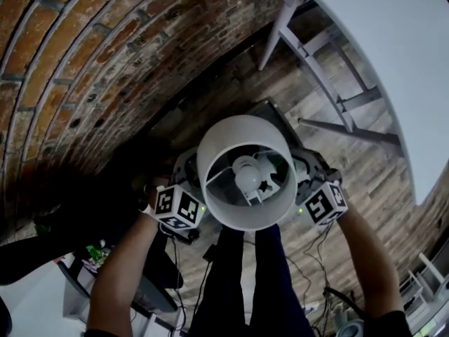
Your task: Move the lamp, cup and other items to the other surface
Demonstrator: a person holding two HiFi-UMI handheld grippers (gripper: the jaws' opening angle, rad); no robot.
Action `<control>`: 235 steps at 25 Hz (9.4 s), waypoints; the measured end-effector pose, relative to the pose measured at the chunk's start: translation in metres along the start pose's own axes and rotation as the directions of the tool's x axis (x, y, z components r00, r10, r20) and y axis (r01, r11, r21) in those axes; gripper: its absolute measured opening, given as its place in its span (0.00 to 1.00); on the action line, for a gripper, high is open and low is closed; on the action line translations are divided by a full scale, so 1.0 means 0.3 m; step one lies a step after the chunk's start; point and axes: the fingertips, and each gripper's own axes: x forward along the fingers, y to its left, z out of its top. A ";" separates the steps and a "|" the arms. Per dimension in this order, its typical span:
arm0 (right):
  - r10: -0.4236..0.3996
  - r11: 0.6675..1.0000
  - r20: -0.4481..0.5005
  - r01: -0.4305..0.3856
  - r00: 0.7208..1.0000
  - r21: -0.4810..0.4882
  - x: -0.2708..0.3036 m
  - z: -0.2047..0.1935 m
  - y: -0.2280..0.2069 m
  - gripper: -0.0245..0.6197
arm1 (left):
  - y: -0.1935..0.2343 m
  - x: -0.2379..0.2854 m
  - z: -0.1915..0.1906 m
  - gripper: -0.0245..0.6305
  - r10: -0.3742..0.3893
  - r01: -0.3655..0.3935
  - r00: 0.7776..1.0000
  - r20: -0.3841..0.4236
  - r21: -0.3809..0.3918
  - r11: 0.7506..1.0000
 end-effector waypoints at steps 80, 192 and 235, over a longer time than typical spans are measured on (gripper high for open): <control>-0.400 0.905 0.035 0.389 0.916 0.170 -1.672 0.902 -0.442 0.49 | 0.269 -0.950 1.762 0.48 -0.158 0.079 0.920 0.359 0.225 0.971; -0.419 0.827 -0.055 0.406 0.906 0.388 -0.957 0.623 0.195 0.38 | -0.372 -1.250 0.625 0.37 0.412 -0.223 0.900 0.145 -0.659 0.718; -0.178 0.933 -0.281 0.252 0.943 0.256 0.063 -0.308 0.111 0.51 | -0.626 -0.451 0.133 0.37 0.309 -0.165 0.951 0.008 -0.832 0.529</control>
